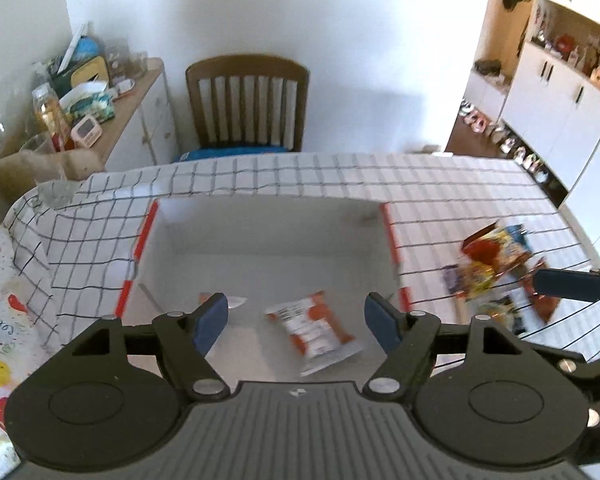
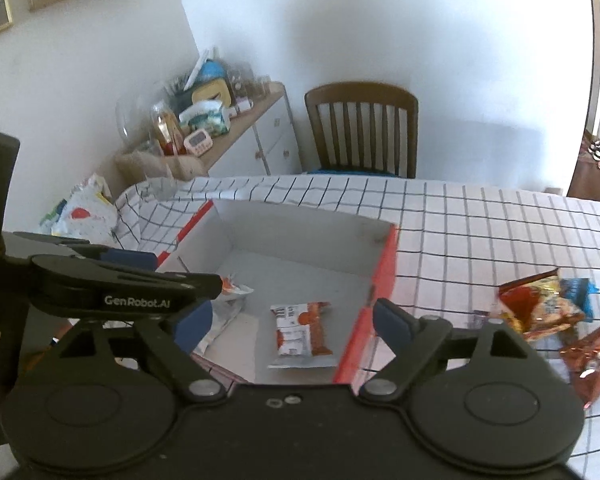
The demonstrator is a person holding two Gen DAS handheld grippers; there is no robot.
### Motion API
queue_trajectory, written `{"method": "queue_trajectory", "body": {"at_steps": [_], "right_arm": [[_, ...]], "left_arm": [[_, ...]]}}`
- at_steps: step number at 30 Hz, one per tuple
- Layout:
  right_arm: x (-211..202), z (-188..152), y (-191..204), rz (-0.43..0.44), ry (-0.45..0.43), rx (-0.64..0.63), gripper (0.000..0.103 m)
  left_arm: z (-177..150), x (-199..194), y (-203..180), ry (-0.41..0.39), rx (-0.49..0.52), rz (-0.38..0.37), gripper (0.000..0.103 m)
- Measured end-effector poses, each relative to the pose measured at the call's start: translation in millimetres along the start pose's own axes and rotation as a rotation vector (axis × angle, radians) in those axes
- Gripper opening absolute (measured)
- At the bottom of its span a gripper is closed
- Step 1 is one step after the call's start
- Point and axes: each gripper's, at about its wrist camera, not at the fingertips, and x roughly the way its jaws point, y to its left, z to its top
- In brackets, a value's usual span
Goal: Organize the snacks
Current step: 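Move both tools back over the remaining snack pile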
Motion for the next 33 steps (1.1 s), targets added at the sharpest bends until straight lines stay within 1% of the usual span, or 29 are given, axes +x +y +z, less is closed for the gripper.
{"method": "queue_trajectory", "body": {"at_steps": [1, 2, 3, 8, 11, 13, 20, 22, 24, 25, 26, 27, 30, 33], "right_arm": [[-6.1, -0.4, -4.3, -0.001, -0.002, 0.002, 0.093], [-13.5, -0.8, -10.1, -0.004, -0.008, 0.007, 0.098], [-20.1, -1.9, -14.6, -0.007, -0.016, 0.011, 0.099], [-48.9, -7.5, -43.1, -0.008, -0.039, 0.032, 0.102], [-64.2, -11.8, -60.2, -0.013, -0.047, 0.034, 0.102], [-73.9, -14.5, -72.7, -0.015, -0.050, 0.039, 0.102], [-102.1, -25.4, -115.2, -0.031, -0.053, 0.051, 0.103], [-109.8, -30.3, -129.3, -0.040, -0.056, 0.048, 0.103], [-114.8, -34.3, -144.3, -0.049, -0.056, 0.052, 0.103], [-117.0, -36.3, -151.7, -0.055, -0.054, 0.056, 0.103], [-118.7, -38.4, -160.4, -0.063, -0.052, 0.059, 0.103], [-119.4, -39.7, -167.3, -0.072, -0.051, 0.061, 0.103], [-120.7, -44.9, -189.1, -0.103, -0.044, 0.066, 0.103], [-120.1, -50.5, -208.7, -0.127, -0.037, 0.073, 0.103]], "left_arm": [[0.2, -3.2, -6.3, -0.009, 0.002, -0.010, 0.075], [0.5, -6.5, -12.8, -0.016, 0.003, -0.017, 0.075], [0.7, -9.6, -21.0, -0.023, 0.006, -0.023, 0.075], [-1.7, -22.4, -62.9, -0.054, 0.025, -0.034, 0.076], [-3.0, -25.9, -85.8, -0.059, 0.028, -0.057, 0.076], [-4.5, -26.0, -102.0, -0.057, 0.030, -0.063, 0.081], [-10.8, -26.6, -150.8, -0.074, 0.039, -0.090, 0.082], [-12.4, -23.7, -166.0, -0.076, 0.037, -0.107, 0.086], [-13.6, -21.7, -176.0, -0.084, 0.033, -0.120, 0.087], [-14.3, -19.9, -181.1, -0.089, 0.032, -0.124, 0.089], [-14.9, -17.0, -186.5, -0.089, 0.030, -0.126, 0.092], [-15.2, -14.1, -190.2, -0.087, 0.026, -0.130, 0.103], [-16.3, -3.1, -201.3, -0.080, 0.013, -0.153, 0.103], [-16.5, 10.8, -208.9, -0.045, 0.001, -0.144, 0.103]]}}
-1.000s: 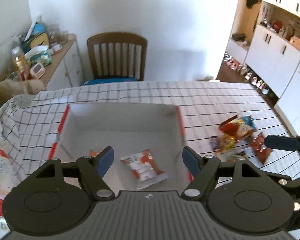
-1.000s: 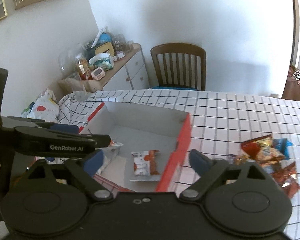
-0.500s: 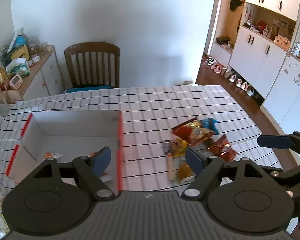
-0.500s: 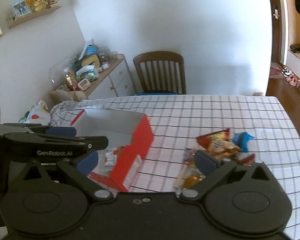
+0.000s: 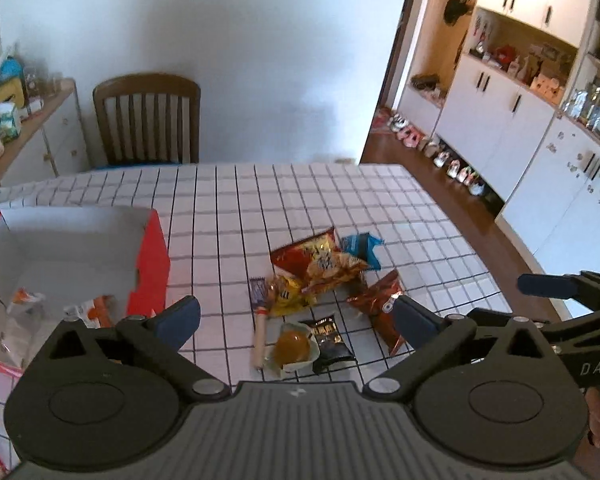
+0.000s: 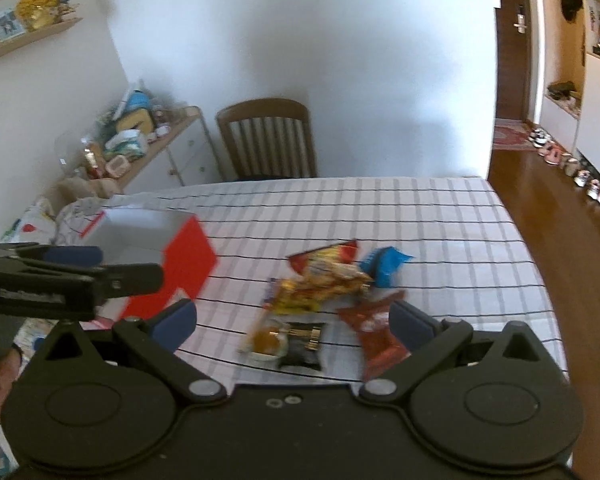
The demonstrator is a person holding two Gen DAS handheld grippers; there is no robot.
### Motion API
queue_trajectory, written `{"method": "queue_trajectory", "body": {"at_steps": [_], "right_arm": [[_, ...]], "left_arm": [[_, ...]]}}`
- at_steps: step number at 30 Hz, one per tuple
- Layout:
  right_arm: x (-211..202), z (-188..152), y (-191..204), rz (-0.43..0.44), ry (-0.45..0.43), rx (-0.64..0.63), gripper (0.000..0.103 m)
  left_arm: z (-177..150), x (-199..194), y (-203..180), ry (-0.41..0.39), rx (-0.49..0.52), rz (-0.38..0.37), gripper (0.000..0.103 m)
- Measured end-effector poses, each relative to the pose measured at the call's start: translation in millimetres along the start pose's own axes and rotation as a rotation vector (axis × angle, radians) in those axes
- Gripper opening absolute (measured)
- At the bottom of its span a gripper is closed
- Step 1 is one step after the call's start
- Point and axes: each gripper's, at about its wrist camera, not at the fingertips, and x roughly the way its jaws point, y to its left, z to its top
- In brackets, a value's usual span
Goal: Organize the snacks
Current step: 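Move both tools back over the remaining snack pile, then grasp a wooden stick snack with the left tool while the right tool grasps the brown Oreo bag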
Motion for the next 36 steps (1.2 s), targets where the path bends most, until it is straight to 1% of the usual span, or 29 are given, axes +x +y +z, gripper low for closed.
{"method": "queue_trajectory", "body": {"at_steps": [2, 4, 10, 12, 14, 16, 18, 20, 21, 24, 25, 27, 29, 31, 32, 33, 34, 35, 36], "right_arm": [[3.5, -2.2, -11.1, -0.020, 0.006, -0.003, 0.103], [8.3, -4.9, -22.0, -0.034, 0.014, -0.007, 0.103], [30.5, -11.4, -48.7, -0.073, 0.041, -0.007, 0.102], [38.6, -13.3, -55.8, -0.077, 0.057, -0.004, 0.101], [46.8, -15.7, -60.1, -0.076, 0.074, -0.005, 0.100], [55.3, -17.9, -63.5, -0.078, 0.092, -0.005, 0.100], [64.4, -19.6, -65.8, -0.078, 0.110, -0.007, 0.096], [73.6, -20.1, -67.8, -0.082, 0.122, -0.009, 0.095], [78.2, -20.4, -68.8, -0.084, 0.127, -0.010, 0.092], [91.4, -20.5, -70.8, -0.087, 0.137, -0.017, 0.087], [95.6, -20.2, -71.9, -0.090, 0.139, -0.017, 0.086], [104.5, -19.1, -74.0, -0.090, 0.149, -0.015, 0.081], [113.2, -18.7, -74.5, -0.092, 0.156, -0.023, 0.079], [121.3, -19.1, -74.0, -0.094, 0.164, -0.045, 0.076], [124.7, -19.8, -73.2, -0.096, 0.169, -0.057, 0.074], [128.0, -20.8, -72.0, -0.094, 0.174, -0.076, 0.073], [130.6, -22.0, -70.4, -0.087, 0.177, -0.097, 0.072], [132.8, -23.3, -68.4, -0.086, 0.179, -0.117, 0.072], [134.4, -24.4, -66.5, -0.090, 0.181, -0.139, 0.071]], "left_arm": [[-1.6, 10.7, -0.5, 0.022, -0.020, -0.004, 0.103], [-4.5, 23.3, 0.0, 0.031, -0.034, 0.011, 0.103], [-20.8, 53.8, 3.7, 0.066, -0.002, 0.052, 0.103], [-25.8, 64.1, 7.6, 0.083, -0.003, 0.074, 0.103], [-29.2, 74.1, 12.1, 0.087, -0.002, 0.120, 0.103], [-29.4, 85.2, 18.2, 0.104, -0.008, 0.126, 0.103], [-28.9, 97.3, 23.5, 0.119, -0.010, 0.133, 0.103], [-27.7, 107.6, 25.4, 0.123, -0.001, 0.166, 0.103], [-26.9, 111.4, 26.1, 0.117, 0.001, 0.177, 0.103], [-25.1, 122.3, 25.6, 0.107, 0.026, 0.190, 0.102], [-24.5, 126.2, 25.0, 0.110, 0.034, 0.193, 0.102], [-23.8, 135.0, 25.7, 0.123, 0.044, 0.185, 0.102], [-24.0, 143.4, 27.0, 0.137, 0.052, 0.187, 0.099], [-24.9, 152.2, 30.5, 0.162, 0.043, 0.182, 0.086], [-25.7, 156.3, 33.1, 0.175, 0.028, 0.180, 0.083], [-26.4, 160.7, 36.4, 0.192, 0.008, 0.173, 0.077], [-27.7, 164.3, 38.8, 0.204, -0.008, 0.167, 0.074], [-28.5, 168.0, 41.1, 0.215, -0.020, 0.162, 0.073], [-29.8, 171.9, 43.1, 0.226, -0.027, 0.154, 0.068]]}}
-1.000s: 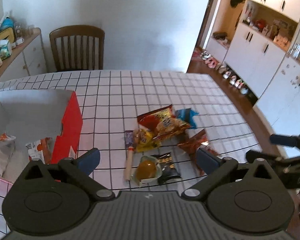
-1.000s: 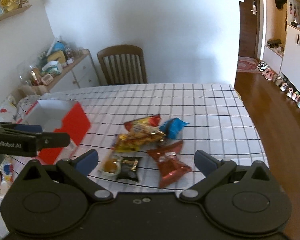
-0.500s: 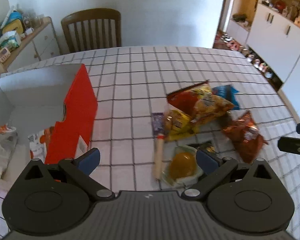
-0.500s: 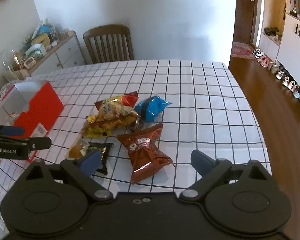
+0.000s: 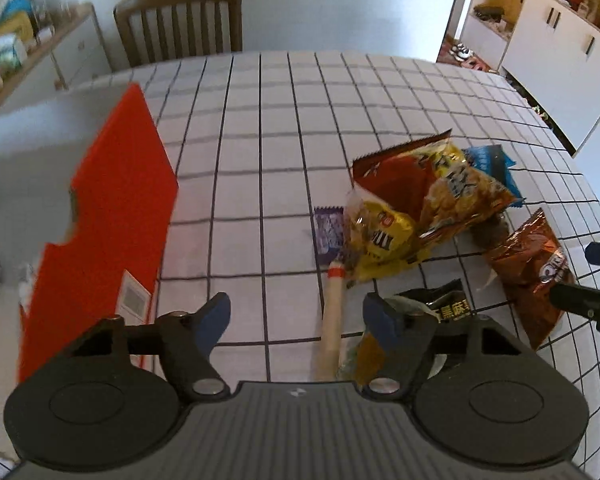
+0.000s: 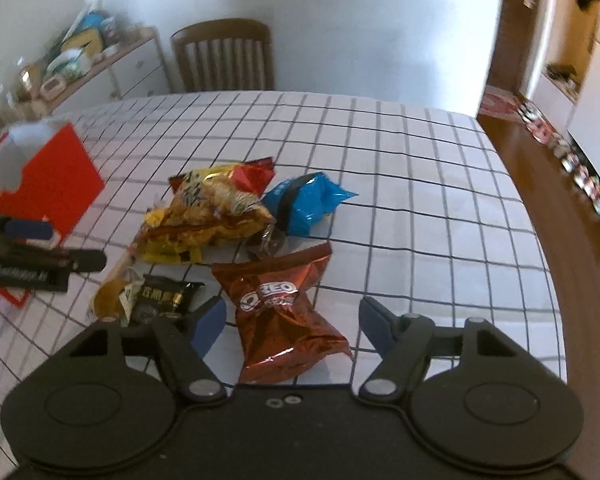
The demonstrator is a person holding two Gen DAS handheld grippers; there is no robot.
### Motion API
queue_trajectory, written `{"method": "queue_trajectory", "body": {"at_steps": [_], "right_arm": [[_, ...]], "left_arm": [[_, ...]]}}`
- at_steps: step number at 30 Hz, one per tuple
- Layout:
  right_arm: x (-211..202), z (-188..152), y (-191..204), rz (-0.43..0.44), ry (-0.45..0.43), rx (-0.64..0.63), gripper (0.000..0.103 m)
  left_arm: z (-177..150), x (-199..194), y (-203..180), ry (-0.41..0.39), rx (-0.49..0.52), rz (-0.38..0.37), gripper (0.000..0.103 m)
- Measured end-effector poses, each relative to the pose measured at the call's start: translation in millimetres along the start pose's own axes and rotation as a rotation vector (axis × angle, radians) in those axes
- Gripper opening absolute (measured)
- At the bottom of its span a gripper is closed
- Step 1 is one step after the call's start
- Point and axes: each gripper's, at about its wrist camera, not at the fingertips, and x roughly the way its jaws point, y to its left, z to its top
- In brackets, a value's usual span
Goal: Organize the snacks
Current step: 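Grasp a wooden stick snack with the left tool while the right tool grasps the brown Oreo bag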
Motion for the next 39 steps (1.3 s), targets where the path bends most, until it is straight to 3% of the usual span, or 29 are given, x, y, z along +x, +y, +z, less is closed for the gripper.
{"method": "queue_trajectory", "body": {"at_steps": [2, 6, 7, 14, 16, 19, 23, 25, 27, 39], "right_arm": [[3.7, -1.4, 2.1, -0.001, 0.003, -0.027, 0.068], [10.6, -1.2, 0.8, -0.013, 0.021, -0.037, 0.059], [11.9, -0.9, 0.3, -0.015, 0.022, -0.039, 0.059], [17.5, 2.3, 4.1, -0.003, 0.020, -0.051, 0.057], [19.1, 2.3, 6.5, -0.001, 0.024, -0.055, 0.057], [21.0, 0.4, 10.1, -0.009, 0.027, -0.063, 0.057], [19.9, -3.4, 17.7, -0.034, 0.018, -0.082, 0.054], [19.4, -4.5, 20.5, -0.042, 0.019, -0.089, 0.039], [17.1, -4.9, 20.8, -0.045, 0.011, -0.080, 0.032], [-26.7, -9.6, 26.7, 0.007, -0.036, -0.027, 0.031]], "left_arm": [[-1.2, 7.0, 0.3, 0.019, 0.006, -0.007, 0.059], [-3.9, 15.1, -0.1, 0.038, 0.014, -0.015, 0.054], [-4.2, 16.4, -0.5, 0.040, 0.016, -0.023, 0.048], [-3.4, 19.4, -8.0, 0.029, 0.061, -0.020, 0.037], [-3.3, 19.5, -11.1, 0.024, 0.077, -0.023, 0.023], [-4.7, 19.3, -16.9, 0.014, 0.111, -0.029, 0.011], [-6.0, 17.9, -18.3, 0.015, 0.113, -0.040, 0.010], [-6.3, 17.9, -15.2, 0.020, 0.097, -0.050, 0.010], [-7.2, 15.4, -10.7, 0.020, 0.080, -0.052, 0.010], [-16.0, -27.7, 12.8, -0.005, -0.037, -0.105, 0.010]]}}
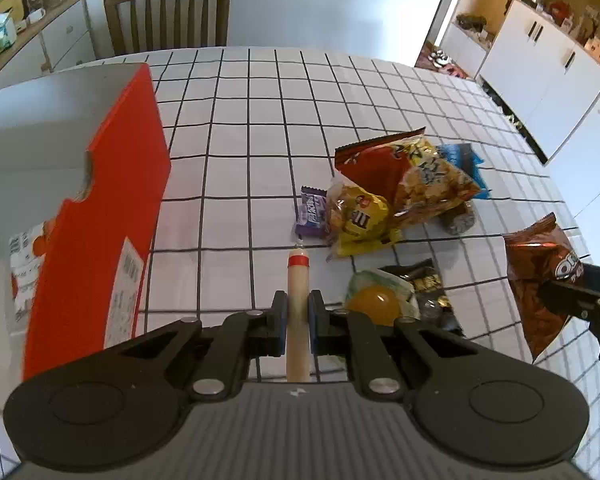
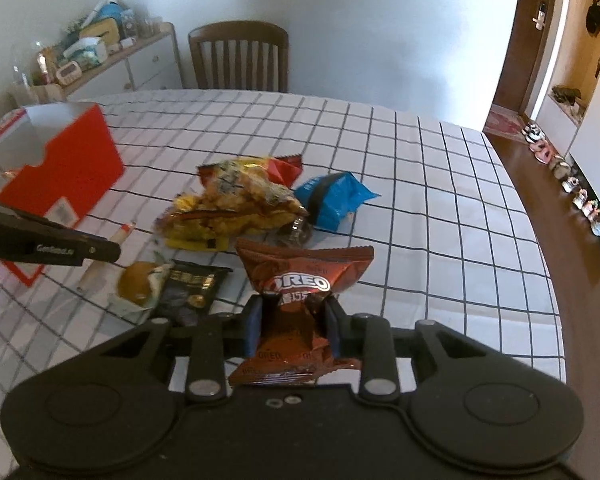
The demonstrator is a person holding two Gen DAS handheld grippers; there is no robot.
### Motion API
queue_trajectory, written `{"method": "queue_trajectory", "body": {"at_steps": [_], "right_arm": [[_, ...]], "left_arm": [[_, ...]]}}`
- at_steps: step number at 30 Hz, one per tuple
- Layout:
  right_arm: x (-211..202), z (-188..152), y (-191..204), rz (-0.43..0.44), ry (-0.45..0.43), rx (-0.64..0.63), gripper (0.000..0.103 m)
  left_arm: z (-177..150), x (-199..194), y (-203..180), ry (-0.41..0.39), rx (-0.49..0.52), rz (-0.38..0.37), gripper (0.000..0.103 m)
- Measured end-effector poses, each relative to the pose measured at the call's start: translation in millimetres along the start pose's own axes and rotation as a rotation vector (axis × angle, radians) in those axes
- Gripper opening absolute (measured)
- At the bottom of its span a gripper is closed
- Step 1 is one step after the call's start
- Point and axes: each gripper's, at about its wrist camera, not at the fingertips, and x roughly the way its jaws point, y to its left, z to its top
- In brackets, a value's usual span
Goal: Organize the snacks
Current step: 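Grasp a wooden stick snack with the left tool while the right tool grasps the brown Oreo bag, then carry the stick snack and Oreo bag over the red box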
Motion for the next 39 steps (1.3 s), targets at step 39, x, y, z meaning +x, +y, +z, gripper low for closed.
{"method": "queue_trajectory", "body": {"at_steps": [39], "right_arm": [[-109.9, 57.1, 163.1, 0.129, -0.149, -0.085, 0.031]], "left_arm": [[-0.6, -180.4, 101.0, -0.203, 0.007, -0.043, 0.010]]}}
